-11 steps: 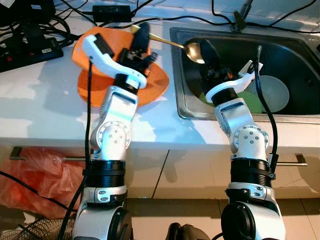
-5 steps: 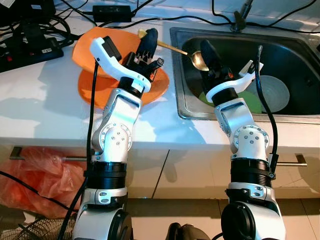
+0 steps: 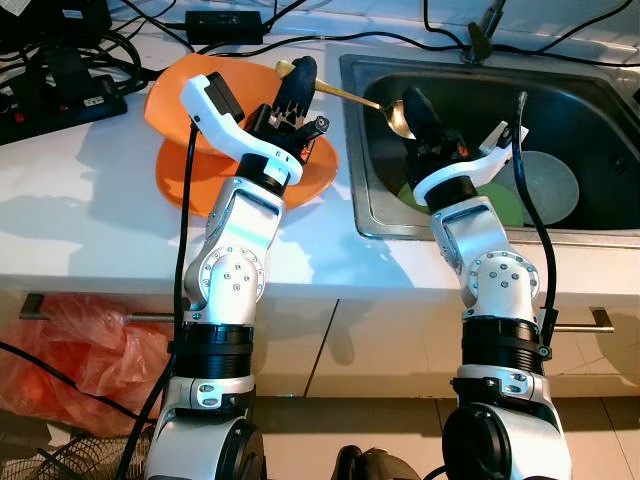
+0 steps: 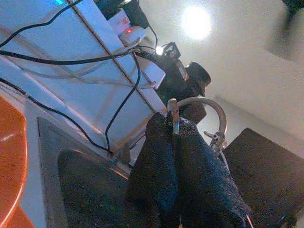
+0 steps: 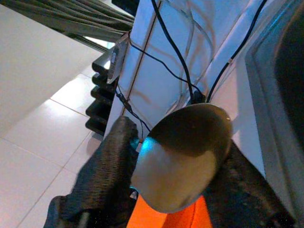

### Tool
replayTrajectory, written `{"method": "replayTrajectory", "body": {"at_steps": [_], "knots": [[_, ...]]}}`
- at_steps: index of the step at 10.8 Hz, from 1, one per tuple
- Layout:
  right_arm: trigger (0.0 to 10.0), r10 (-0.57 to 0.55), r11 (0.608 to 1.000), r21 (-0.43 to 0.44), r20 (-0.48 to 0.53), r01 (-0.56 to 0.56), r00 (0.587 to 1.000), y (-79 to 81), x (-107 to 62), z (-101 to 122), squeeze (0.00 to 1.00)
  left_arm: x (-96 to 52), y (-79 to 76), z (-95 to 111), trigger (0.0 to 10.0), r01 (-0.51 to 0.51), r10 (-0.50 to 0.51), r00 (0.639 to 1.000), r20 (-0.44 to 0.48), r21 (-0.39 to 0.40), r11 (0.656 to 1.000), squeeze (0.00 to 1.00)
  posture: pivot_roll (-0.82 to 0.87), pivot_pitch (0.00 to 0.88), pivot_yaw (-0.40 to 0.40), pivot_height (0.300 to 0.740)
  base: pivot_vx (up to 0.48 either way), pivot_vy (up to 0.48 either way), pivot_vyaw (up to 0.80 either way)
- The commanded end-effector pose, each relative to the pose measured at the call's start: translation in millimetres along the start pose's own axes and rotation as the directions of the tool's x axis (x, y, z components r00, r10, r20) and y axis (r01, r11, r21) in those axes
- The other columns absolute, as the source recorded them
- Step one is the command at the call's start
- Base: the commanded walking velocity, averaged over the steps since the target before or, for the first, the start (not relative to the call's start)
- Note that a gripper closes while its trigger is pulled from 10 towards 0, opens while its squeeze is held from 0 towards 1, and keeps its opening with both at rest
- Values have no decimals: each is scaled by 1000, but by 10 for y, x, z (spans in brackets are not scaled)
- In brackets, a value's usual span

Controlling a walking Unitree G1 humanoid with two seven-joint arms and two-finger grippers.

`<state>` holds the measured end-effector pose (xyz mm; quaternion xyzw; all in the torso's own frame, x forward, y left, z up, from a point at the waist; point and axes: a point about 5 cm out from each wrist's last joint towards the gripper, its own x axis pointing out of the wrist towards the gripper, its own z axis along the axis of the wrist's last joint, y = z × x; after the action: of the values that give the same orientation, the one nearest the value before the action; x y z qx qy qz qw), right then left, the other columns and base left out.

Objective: Kitchen organization

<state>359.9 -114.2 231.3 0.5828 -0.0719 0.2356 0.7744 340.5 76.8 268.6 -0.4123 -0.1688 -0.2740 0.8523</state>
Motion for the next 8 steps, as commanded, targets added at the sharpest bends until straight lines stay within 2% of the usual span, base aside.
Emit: {"method": "replayTrajectory", "body": {"at_steps": [1,5,6,8], "knots": [[0,22,1000,13,13,-22,1000,38,-9,10,0,-38,-13,-239,10000,-18,16,996,-86,-22,1000,0,73,155,-72,723,0,0,0],[0,23,1000,19,26,-24,999,37,-1,33,0,-46,27,-298,10000,-25,31,991,-128,50,998,0,72,150,-70,723,0,0,0],[0,24,999,20,28,-25,999,38,-1,41,0,-48,32,-303,10000,-30,36,991,-127,47,998,1000,72,149,-70,723,0,0,0],[0,23,999,32,39,-24,999,41,3,56,0,-59,46,-327,10000,-34,42,989,-145,52,998,1000,74,149,-70,723,0,0,0]]}}
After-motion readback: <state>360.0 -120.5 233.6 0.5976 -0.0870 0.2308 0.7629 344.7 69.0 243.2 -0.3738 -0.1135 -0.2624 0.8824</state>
